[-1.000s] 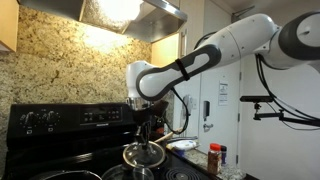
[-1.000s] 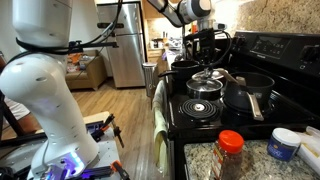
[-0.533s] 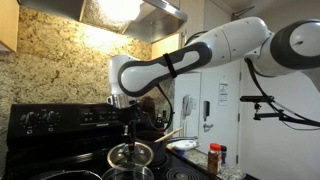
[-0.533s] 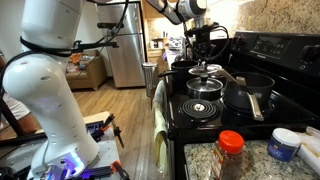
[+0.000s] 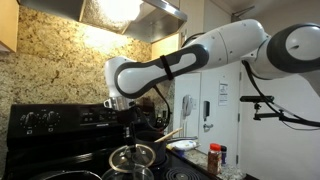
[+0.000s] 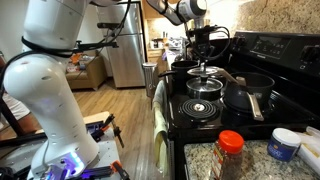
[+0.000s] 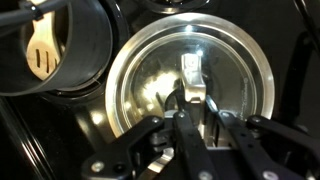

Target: Slide the brown pot handle to the right, put the lid on the covered pot, and then put the pot with a black handle on the right front plate

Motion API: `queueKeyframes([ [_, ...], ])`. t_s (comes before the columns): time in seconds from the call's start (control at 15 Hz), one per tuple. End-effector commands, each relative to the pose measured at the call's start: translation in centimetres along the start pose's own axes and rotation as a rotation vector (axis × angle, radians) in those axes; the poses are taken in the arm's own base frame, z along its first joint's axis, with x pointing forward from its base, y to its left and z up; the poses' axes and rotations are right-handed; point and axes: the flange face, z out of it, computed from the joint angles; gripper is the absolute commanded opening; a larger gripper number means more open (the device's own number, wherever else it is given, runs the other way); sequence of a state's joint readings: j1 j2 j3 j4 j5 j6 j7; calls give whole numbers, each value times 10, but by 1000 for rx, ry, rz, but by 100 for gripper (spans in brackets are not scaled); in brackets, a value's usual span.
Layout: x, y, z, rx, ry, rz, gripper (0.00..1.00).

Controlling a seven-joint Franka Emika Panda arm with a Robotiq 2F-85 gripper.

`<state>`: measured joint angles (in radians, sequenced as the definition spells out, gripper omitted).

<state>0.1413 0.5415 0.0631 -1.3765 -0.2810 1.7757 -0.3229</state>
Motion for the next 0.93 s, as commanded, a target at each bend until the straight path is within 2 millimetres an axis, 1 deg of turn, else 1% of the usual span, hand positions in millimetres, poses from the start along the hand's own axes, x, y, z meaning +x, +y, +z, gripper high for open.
queueKeyframes([
  [0.0,1,18,12,-40,11,-37,12],
  [0.2,6,29,25,-42,73,-46,12],
  [0.4,10,33,32,-45,104,-60,12],
  [0.67,8,28,32,-4,85,-76,12],
  [0.87,6,23,32,42,67,-124,12],
])
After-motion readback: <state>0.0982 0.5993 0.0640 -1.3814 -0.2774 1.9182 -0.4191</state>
